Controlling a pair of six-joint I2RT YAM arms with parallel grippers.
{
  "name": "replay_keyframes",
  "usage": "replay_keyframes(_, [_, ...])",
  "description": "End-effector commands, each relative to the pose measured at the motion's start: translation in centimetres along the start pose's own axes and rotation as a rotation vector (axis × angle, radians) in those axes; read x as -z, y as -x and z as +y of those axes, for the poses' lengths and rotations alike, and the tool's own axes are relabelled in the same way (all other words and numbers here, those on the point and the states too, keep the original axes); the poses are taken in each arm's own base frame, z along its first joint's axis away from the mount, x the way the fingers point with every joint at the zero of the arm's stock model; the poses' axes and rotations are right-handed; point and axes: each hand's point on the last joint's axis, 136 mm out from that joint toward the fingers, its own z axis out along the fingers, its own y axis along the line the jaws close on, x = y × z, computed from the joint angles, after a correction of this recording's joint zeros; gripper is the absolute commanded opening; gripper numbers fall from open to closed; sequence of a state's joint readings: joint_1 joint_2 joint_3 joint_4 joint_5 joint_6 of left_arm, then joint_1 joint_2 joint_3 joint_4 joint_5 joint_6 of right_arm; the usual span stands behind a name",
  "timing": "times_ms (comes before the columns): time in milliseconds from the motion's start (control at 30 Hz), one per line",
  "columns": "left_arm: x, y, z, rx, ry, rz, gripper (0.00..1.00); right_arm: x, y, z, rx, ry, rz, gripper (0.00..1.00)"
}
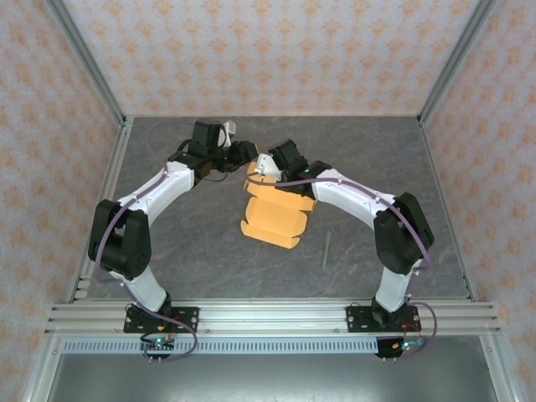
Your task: Fold the paper box
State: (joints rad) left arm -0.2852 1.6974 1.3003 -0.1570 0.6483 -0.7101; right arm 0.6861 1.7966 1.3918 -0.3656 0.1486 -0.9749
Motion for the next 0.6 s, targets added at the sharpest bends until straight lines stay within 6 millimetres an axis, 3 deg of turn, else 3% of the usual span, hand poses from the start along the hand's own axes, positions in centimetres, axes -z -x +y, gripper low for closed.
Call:
replay_keyframes(0, [-0.2,0.4,-0.1,0.039,0.002,0.02,0.38,1.3,0.6,-1.5,-0.044,-0.018,-0.02,0.0])
replay_keyframes(567, [-3.4,-1.9,-1.2,0.124,-0.054,0.096,0.39,1.8,1.3,-2.6,-0.125,-0.049,-0.039,0.0])
